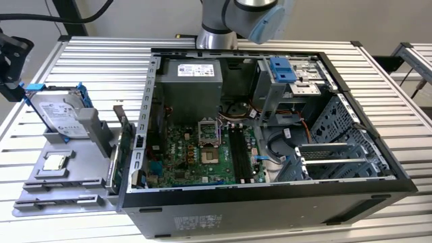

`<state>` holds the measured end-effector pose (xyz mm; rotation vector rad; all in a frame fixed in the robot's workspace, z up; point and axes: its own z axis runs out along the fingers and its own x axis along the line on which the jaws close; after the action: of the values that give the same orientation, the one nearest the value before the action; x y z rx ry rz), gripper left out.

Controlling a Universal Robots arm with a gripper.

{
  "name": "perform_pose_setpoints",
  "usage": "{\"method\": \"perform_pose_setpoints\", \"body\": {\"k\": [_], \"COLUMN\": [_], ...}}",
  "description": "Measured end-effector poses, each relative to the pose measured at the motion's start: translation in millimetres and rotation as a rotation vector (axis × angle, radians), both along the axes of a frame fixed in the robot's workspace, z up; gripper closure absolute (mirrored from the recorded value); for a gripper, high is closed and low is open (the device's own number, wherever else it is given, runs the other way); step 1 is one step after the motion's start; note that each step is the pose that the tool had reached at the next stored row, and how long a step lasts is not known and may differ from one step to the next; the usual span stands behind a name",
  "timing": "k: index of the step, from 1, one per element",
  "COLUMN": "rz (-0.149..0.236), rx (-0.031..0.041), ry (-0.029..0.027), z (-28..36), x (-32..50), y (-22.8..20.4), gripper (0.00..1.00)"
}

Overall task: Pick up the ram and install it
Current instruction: 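Reach for the ram, then pick up the ram and move it above insertion slot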

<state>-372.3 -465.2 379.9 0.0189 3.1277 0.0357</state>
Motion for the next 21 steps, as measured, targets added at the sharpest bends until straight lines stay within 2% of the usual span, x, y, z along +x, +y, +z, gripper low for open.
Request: {"method": "perform_pose_setpoints", "body": {"k": [11, 19, 21], "rz": [0.0, 0.0, 0.0], "rx": [-0.0021, -0.0027, -0.0028], "ry": [0.0, -0.0001, 0.0001], "z": [-4.1, -5.9, -6.0], "x": [-2.5, -3.4, -3.4], "y": [-29.2, -45.7, -47.7], "gripper": [1.0, 1.0, 1.0]}}
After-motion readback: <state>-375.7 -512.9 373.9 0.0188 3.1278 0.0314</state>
